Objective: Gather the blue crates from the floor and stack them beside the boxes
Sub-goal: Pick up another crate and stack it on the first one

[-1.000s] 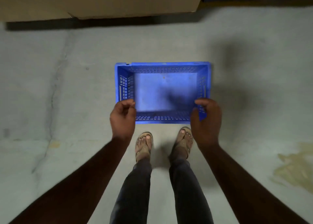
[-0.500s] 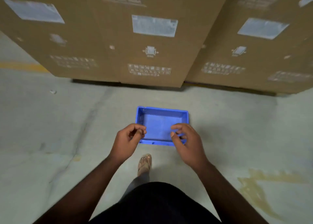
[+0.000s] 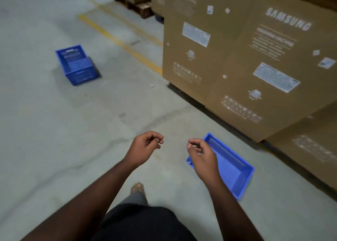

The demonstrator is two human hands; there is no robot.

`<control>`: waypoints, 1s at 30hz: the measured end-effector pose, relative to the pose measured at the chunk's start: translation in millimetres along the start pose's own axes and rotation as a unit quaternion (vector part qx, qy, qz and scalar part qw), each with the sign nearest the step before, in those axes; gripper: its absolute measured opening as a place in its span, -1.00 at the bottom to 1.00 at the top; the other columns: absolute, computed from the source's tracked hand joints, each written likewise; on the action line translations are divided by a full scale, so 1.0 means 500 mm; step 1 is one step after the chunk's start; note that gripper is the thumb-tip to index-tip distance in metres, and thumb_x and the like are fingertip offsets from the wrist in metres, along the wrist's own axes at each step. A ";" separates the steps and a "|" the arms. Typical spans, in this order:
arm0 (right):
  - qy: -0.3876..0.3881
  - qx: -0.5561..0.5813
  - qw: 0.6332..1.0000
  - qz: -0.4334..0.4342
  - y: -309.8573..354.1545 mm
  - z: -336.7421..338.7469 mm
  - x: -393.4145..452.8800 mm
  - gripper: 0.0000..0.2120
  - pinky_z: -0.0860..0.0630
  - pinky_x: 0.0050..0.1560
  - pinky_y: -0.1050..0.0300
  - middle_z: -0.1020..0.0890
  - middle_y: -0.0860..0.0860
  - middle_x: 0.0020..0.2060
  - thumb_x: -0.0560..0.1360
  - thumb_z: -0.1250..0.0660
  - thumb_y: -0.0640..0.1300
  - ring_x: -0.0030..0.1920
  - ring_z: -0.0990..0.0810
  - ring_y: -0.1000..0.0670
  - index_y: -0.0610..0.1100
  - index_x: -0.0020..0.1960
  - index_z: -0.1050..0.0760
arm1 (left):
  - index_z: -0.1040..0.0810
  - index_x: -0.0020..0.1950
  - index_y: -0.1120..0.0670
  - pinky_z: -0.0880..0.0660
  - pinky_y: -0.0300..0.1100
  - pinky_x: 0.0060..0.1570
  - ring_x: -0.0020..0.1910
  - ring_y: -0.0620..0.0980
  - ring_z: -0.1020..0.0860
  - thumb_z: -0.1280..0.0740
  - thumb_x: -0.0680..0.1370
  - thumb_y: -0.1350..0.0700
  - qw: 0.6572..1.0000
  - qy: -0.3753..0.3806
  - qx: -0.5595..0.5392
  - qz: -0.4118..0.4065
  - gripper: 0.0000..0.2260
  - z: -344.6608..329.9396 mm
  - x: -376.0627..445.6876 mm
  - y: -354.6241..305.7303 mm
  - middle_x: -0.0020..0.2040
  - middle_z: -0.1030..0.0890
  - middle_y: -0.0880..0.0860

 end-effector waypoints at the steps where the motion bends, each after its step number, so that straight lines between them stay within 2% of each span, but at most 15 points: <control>1: 0.017 0.001 1.000 0.003 0.018 -0.048 -0.002 -0.92 -0.53 -0.06 0.35 -0.70 0.15 -0.03 0.58 -0.41 -0.05 -0.07 -0.63 0.19 0.07 0.06 -0.63 | -0.67 0.02 0.10 -0.55 -0.29 -0.12 -0.17 0.03 -0.68 -0.26 0.62 0.34 1.000 -0.017 -0.002 -0.002 -0.77 0.055 -0.007 0.004 -0.08 -0.71 0.14; 6: 0.103 -0.020 0.994 0.040 0.120 -0.302 -0.012 -0.92 -0.45 -0.12 0.48 -0.69 0.14 -0.06 0.59 -0.40 -0.11 -0.15 -0.58 0.28 0.02 0.05 -0.64 | -0.67 0.02 0.06 -0.54 -0.30 -0.14 -0.17 -0.01 -0.67 -0.26 0.62 0.33 0.990 -0.134 -0.033 0.003 -0.76 0.345 -0.056 0.058 -0.09 -0.72 0.11; 14: 0.156 -0.039 0.984 0.074 0.276 -0.827 -0.006 -0.92 -0.45 -0.14 0.43 -0.69 0.11 -0.12 0.61 -0.38 -0.11 -0.18 -0.58 0.26 0.03 -0.04 -0.62 | -0.67 0.03 0.05 -0.55 -0.23 -0.07 -0.14 0.04 -0.69 -0.26 0.62 0.29 0.973 -0.225 -0.050 0.034 -0.78 0.824 -0.120 0.184 -0.09 -0.73 0.07; 19: 0.205 -0.026 0.974 0.089 0.398 -1.154 -0.023 -0.93 -0.43 -0.15 0.46 -0.68 0.14 -0.14 0.60 -0.38 -0.12 -0.21 -0.56 0.27 0.01 -0.02 -0.62 | -0.67 0.05 0.08 -0.56 -0.25 -0.08 -0.14 0.03 -0.68 -0.26 0.62 0.29 0.957 -0.274 -0.069 0.060 -0.79 1.087 -0.166 0.208 -0.07 -0.73 0.10; 25: 0.253 -0.035 0.962 0.094 0.491 -1.394 0.031 -0.93 -0.43 -0.17 0.47 -0.70 0.10 -0.10 0.60 -0.38 -0.14 -0.21 -0.57 0.26 -0.03 0.01 -0.64 | -0.66 0.09 0.20 -0.53 -0.34 -0.15 -0.17 -0.04 -0.66 -0.27 0.63 0.30 0.936 -0.325 -0.101 0.088 -0.83 1.324 -0.135 0.222 -0.04 -0.72 0.18; 30: 0.249 -0.032 0.963 0.102 0.558 -1.547 0.165 -0.91 -0.43 -0.19 0.48 -0.70 0.11 -0.10 0.60 -0.36 -0.16 -0.20 -0.57 0.25 -0.04 0.01 -0.64 | -0.66 0.09 0.18 -0.54 -0.34 -0.14 -0.15 0.00 -0.67 -0.28 0.63 0.28 0.937 -0.322 -0.096 0.095 -0.84 1.483 0.022 0.236 -0.04 -0.73 0.16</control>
Point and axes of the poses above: each hand's wrist, its own x-axis towards the middle knuckle, its own z-axis out of the back of the hand, y = z × x, the point moved 9 cm from there along x, towards the middle knuckle
